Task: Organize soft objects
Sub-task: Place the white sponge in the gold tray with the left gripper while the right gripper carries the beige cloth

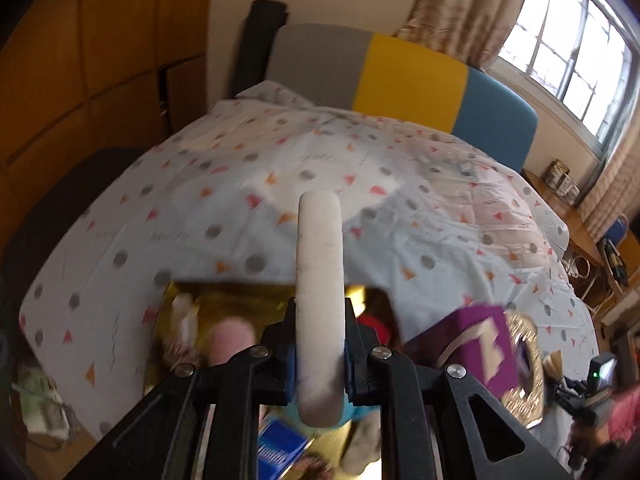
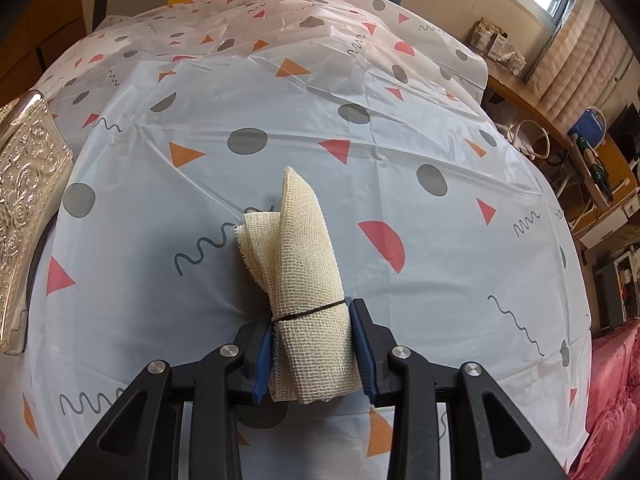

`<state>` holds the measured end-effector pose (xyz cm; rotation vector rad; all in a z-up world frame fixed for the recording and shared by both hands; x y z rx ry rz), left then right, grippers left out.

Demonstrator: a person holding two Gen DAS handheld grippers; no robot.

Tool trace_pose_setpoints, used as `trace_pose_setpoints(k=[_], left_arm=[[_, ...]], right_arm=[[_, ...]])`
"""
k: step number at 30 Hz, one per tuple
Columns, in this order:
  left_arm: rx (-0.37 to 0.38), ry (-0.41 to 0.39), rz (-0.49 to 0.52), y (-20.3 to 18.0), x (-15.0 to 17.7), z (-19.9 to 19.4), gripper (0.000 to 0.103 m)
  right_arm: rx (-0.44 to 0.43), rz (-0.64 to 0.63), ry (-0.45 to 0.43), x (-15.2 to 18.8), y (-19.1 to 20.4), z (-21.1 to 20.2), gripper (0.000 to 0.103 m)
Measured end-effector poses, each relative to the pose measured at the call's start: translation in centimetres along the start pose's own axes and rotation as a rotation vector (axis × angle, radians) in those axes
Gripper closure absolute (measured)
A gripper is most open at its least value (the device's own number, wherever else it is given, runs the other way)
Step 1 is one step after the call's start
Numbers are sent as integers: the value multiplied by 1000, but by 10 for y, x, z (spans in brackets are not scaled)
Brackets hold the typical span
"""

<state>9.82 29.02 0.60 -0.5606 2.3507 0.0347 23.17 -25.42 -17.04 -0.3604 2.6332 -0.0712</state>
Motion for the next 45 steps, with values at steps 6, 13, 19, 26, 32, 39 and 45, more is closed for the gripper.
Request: trace_pose_setpoints(k=[6,13,19,26,32,39,45], left_arm=[[5,52,-97,62,82,-11,86],[109,176,-190,66,145,2,86],[84,228,-174,65,157,29,85],[13,208,-149,64,138,46,80],[-30,169,-82,57,144,35,47],[-77,115,-53,57,151,16,41],[-96,44,-17,57,147,-5,35]], right_arm=[[17,-9,-6,0,2,0,69],[26,-15,-11,2,4,-1,69],[26,-9,-10,2,3,-1,69],[29,-9,-7,2,4,-1,69],[44,-2,10,1,5,0,69],[95,39,32,1,8,0,69],[81,164,56,-2,6,-4,70]])
Point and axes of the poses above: each gripper's, at about its wrist camera, not at the fingertips, and z roughly the way its jaws point, y to its left, x to its underside, the point moved 3 cm from there along z, roughly the way its jaws point, and after that the axes turned 3 degrees about -x, right-handed, at the moved point
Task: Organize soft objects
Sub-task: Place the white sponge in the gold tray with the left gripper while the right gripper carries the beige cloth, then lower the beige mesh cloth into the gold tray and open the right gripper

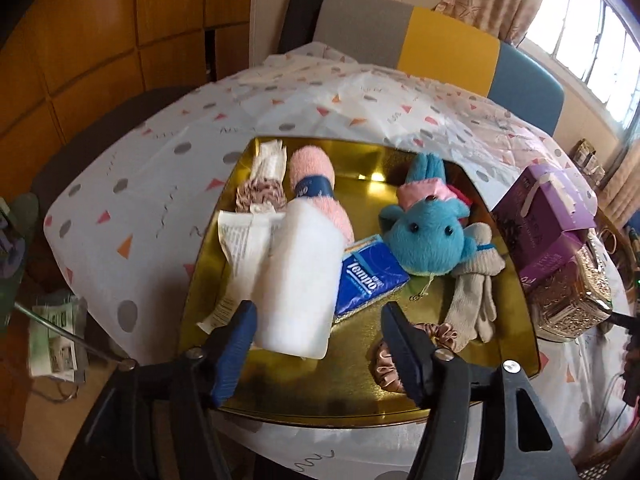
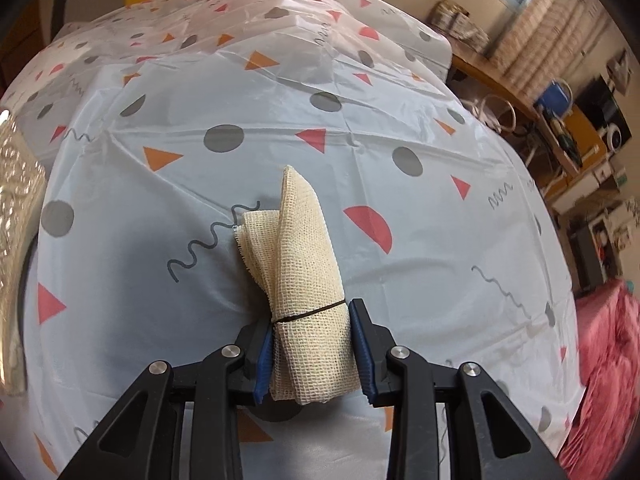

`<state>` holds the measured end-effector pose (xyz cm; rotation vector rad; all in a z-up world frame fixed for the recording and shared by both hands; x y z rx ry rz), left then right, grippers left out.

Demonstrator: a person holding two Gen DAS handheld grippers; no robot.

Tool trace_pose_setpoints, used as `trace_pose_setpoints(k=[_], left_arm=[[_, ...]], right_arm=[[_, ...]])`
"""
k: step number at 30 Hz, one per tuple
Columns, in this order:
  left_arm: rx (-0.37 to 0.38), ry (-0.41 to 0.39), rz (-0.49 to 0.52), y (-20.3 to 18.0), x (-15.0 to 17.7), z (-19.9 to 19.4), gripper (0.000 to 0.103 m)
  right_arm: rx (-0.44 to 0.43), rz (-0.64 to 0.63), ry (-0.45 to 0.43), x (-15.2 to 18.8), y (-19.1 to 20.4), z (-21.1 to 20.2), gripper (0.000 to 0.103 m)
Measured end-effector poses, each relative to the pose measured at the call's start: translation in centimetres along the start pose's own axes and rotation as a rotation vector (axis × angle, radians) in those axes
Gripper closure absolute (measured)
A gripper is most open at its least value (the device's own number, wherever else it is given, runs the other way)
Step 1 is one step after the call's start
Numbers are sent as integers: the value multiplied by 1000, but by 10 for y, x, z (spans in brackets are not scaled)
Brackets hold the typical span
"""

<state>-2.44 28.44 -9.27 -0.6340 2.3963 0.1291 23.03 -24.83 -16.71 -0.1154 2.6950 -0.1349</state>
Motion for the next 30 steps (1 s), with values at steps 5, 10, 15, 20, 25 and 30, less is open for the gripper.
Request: trace_pose_setpoints(k=[5,10,15,20,25,30], left_arm=[[4,-46,17,-1,-3,-13,32],[30,-46,15,-1,-3,-15,30],[32,-47,18,-2,1,-18,30],[20,-64,33,-3,2,-21,30],[19,-67,32,-2,2,-21,30],[10,-77,9,5,1,-22,30]], right_arm=[[-64,51,-43,-5,12,-18,70],[-130,37,-119,-23,35,-51,70],[-199,-9,-221,-45,67,-95,70],[-276,-68,-316,-61,105,-140,70],[-365,-128,-386,-68,149,-181,70],[-486,-239,-436,-56,212,-228,70]])
Point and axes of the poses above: each gripper's, at about its wrist camera, not at the fingertips, and z roughly the way its jaws point, y to its left, x to its underside, the point moved 3 cm from there along z, roughly the way its jaws point, and after that the axes turned 3 degrees about -x, right-handed, at the moved point
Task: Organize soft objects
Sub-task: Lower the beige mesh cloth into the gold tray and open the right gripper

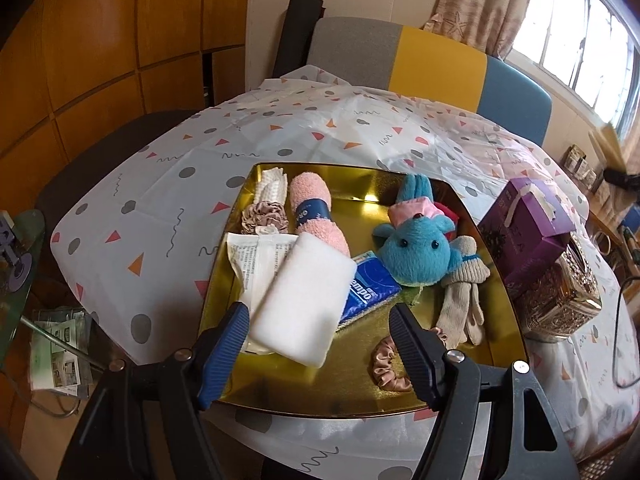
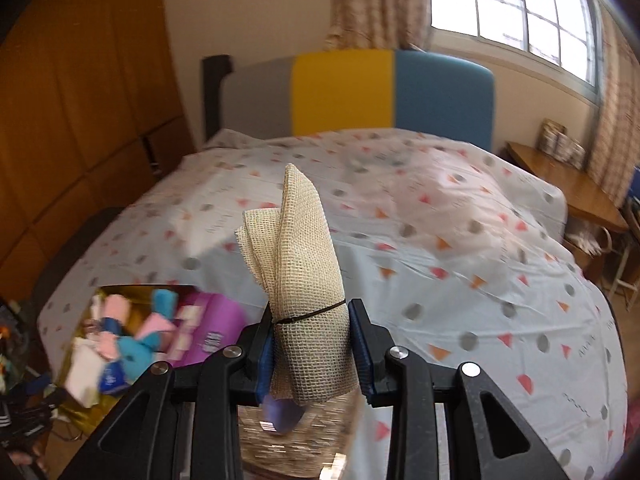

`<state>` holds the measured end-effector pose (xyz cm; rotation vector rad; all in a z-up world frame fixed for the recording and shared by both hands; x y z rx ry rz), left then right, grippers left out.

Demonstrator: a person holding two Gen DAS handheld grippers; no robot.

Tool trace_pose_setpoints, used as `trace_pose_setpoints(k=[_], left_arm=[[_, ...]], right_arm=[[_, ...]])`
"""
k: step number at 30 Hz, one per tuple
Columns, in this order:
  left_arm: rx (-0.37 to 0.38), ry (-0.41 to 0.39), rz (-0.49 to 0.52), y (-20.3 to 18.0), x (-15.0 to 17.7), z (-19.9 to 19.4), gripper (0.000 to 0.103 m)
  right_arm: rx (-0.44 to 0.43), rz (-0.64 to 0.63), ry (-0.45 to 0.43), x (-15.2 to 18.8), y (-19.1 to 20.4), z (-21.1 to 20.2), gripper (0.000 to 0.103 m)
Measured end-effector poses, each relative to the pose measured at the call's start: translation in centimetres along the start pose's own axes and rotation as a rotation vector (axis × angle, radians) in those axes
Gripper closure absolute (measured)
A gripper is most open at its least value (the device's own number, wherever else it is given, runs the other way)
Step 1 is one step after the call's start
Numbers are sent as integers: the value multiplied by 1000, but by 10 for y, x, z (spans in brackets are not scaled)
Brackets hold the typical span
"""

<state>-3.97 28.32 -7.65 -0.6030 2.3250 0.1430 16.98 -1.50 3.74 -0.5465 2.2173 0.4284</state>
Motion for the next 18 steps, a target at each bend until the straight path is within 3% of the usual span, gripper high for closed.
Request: trace_pose_setpoints(k=[5,10,13,18], left_arm=[[-35,-23,-50,21,-6,-4,30],[-88,-33,-103,46,-7,-6,30],[-100,-29,-113,54,-2,-7,30],[-100,-23,-102,55,4,-4,28]], right_arm=[[-160,-168,11,10,104,-3,70],[-303,-300,140,54,187,28,70],[-340,-317,255,87,218,67,70],[-307,-279,426,126,233,132,68]])
Point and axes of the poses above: each gripper's, at about its wrist camera, not at the fingertips, and z roughly the way its jaws point, y to its left, x to its underside, the point moved 3 cm from there along z, roughly the way its jaws point, and after that the axes turned 3 degrees about -x, right-handed, at the moved point
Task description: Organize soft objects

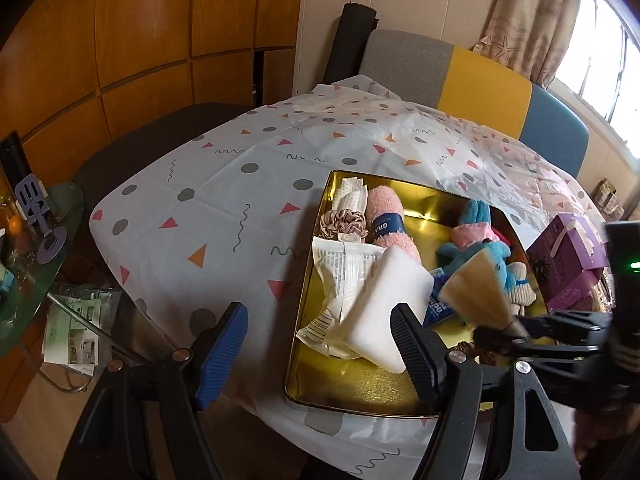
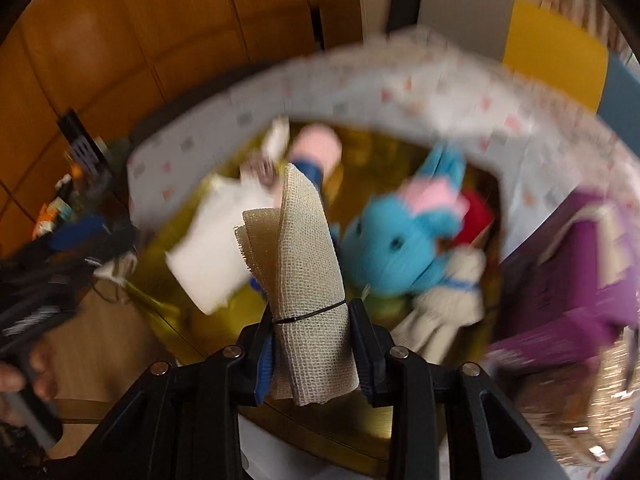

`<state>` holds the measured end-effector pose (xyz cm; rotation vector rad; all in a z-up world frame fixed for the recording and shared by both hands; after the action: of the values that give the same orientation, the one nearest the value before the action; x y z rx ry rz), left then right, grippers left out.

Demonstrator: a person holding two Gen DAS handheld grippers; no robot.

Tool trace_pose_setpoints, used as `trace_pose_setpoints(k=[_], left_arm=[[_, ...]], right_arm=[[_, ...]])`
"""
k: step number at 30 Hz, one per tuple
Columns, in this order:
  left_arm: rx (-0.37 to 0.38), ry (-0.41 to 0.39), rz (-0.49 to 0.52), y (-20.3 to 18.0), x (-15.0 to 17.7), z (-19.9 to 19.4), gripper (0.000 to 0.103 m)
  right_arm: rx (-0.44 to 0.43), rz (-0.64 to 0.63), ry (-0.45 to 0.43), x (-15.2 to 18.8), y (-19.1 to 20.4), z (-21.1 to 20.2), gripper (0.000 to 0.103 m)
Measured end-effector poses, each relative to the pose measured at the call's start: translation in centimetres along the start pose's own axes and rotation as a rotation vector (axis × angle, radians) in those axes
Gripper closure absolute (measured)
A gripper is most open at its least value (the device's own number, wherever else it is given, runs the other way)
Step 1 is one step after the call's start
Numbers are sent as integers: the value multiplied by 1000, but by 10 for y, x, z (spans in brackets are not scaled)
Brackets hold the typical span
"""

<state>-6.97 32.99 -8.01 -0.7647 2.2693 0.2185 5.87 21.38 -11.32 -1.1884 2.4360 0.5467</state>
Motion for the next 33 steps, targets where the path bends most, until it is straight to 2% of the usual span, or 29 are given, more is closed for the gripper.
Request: trace_pose_setpoints(k=[5,12,17,26,30,33], left_arm=[[16,14,17,-9,5,5,27],[12,13,30,-18,5,4,24],[3,-6,38,-20,3,0,18],[-11,-43,68,-30,2,-13,8],[-16,-58,77,-34,2,-18,4],[-17,-69,65,-36,3,-22,0]], right_arm=[[33,24,34,11,-6,19,61],[-21,-7,-44,20,-8,-12,59],[14,-60,-121,21,2,-25,59],[116,-58,-104,22,-5,-3,59],[98,-18,-125,25,-8,-14,59],[120,-3,-185,28,-9,-32,54]])
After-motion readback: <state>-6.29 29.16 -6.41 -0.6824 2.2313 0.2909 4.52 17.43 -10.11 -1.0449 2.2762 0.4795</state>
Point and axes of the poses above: each gripper's, at about its wrist camera, not at the fingertips, and z roughly the way its jaws point, y to its left, x to its underside, the point moved 3 cm from there along z, roughly the way its jaws point, and after that the axes turned 3 degrees about -x, right-handed, at the moved point
